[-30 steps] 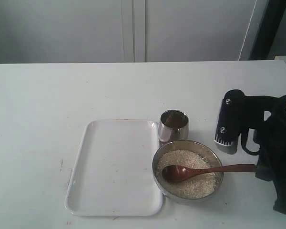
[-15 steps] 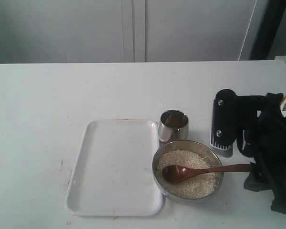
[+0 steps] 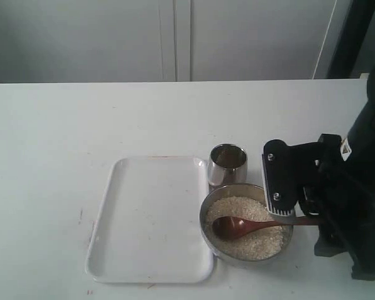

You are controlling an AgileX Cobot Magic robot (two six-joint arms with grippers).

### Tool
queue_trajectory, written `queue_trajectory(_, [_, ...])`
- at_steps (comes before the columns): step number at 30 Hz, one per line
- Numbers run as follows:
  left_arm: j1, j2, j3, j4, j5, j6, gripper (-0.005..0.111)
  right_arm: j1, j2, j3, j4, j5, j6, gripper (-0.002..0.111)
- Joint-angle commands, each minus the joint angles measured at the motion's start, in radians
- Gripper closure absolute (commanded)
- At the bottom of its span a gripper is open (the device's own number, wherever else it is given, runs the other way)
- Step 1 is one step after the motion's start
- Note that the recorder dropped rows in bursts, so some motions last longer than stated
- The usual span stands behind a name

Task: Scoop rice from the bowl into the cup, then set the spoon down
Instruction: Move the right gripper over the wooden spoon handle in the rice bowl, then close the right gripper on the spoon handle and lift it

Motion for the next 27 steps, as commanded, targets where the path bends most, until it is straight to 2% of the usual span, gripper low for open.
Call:
queue_trajectory(1, [-0.001, 0.001, -0.006, -0.010, -0.003, -0.006, 0.092, 0.005, 0.034, 0.004, 0.005, -0.048, -0.014, 0.052])
queue_trajectory(13, [-0.001, 0.001, -0.006, -0.010, -0.003, -0.006, 0.092, 0.005, 0.137, 0.004, -0.093, -0.096, 0.003, 0.052])
queue_trajectory(27, [-0.001, 0.001, -0.006, -0.010, -0.003, -0.006, 0.092, 0.005, 0.152, 0.004, -0.185, -0.157, 0.063, 0.052])
